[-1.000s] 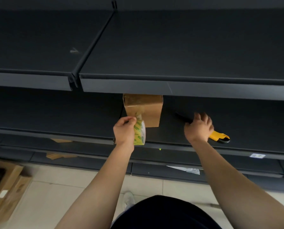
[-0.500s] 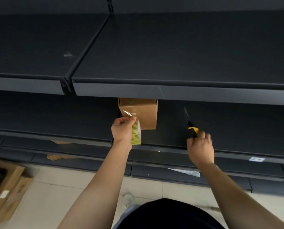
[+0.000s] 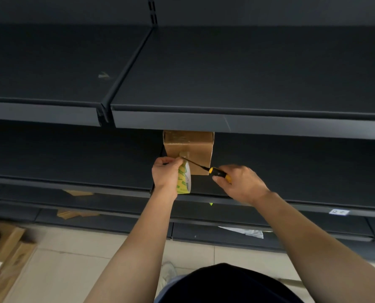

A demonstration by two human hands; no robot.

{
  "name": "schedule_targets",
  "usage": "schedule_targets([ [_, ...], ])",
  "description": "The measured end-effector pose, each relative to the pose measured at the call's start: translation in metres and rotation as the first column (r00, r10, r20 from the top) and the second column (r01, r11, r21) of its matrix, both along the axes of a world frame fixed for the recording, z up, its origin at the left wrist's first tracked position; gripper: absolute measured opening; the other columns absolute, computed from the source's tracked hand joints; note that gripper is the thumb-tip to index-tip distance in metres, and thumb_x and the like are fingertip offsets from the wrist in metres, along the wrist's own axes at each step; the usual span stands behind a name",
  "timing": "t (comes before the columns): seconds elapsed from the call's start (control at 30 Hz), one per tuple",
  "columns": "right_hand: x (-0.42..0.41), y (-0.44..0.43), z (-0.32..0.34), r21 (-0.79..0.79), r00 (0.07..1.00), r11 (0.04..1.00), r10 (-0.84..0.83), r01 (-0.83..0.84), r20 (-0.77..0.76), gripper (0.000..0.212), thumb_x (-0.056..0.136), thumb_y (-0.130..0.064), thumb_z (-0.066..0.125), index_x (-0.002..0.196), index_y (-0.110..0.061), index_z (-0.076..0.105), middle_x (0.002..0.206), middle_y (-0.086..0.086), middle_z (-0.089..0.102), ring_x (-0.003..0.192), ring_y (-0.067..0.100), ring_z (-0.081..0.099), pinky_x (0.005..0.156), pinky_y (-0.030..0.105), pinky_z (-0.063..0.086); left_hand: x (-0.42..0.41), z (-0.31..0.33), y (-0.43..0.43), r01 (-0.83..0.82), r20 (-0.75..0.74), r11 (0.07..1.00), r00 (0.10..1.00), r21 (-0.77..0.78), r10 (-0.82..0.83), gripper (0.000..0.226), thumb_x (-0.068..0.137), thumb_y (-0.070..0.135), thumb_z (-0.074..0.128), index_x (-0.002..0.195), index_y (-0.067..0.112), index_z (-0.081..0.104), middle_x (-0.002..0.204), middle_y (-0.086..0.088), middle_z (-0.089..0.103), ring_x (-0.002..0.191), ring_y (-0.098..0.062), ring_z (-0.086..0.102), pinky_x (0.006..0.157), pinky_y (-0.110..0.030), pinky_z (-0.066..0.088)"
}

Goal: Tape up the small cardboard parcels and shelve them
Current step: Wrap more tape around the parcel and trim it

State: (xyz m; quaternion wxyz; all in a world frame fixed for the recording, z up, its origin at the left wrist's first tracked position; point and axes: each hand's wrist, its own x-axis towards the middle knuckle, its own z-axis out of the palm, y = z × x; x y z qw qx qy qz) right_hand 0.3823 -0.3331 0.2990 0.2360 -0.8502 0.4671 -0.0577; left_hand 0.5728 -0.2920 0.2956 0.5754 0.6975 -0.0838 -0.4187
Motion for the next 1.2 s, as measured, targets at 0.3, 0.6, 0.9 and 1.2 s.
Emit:
schedule_targets([
  [0.3,0.022,-0.015,0.013,0.132,0.990,0.983,-0.115,0.125,-0.087,0.017,0.091,-0.042,0.048,0.093,-0.030,0.060,0.081,-0.006,0.057,0.076,0.017,0.058,0.061,0.030,0.044,0.017,0.000,-0.006,0.073,0.043,0.995,0.996,0.063,-0.076,0.018,0.077,0.015,0.075,0.084,0.012,0.059,0.086,-0.013,0.068,0.075,-0.025,0.068,0.065,-0.033,0.057],
  [0.6,0.028,-0.008,0.001,0.241,0.974,0.944,-0.227,0.225,-0.021,0.019,0.091,-0.042,0.051,0.076,-0.030,0.057,0.077,0.000,0.059,0.071,0.021,0.058,0.058,0.030,0.044,0.030,0.003,-0.016,0.191,0.357,0.961,0.899,0.201,-0.254,0.022,0.073,0.022,0.073,0.087,0.014,0.059,0.086,-0.006,0.066,0.076,-0.020,0.066,0.058,-0.024,0.048],
  [0.9,0.033,0.000,-0.007,0.276,0.958,0.922,-0.285,0.272,0.006,0.023,0.090,-0.041,0.050,0.076,-0.024,0.058,0.076,0.001,0.059,0.066,0.018,0.057,0.053,0.027,0.040,0.030,0.012,-0.016,0.232,0.509,0.927,0.783,0.296,-0.359,0.028,0.076,0.023,0.071,0.093,0.016,0.049,0.079,0.004,0.051,0.070,-0.012,0.054,0.049,-0.022,0.036],
  [1.2,-0.007,0.012,-0.040,0.139,0.927,0.923,-0.334,0.359,-0.171,0.028,0.090,-0.046,0.049,0.090,-0.021,0.061,0.088,0.007,0.064,0.073,0.025,0.053,0.063,0.030,0.040,0.050,0.001,-0.007,0.190,0.535,0.895,0.744,0.404,-0.400,0.029,0.077,0.024,0.069,0.098,0.006,0.061,0.089,-0.008,0.063,0.083,-0.024,0.062,0.060,-0.027,0.043],
])
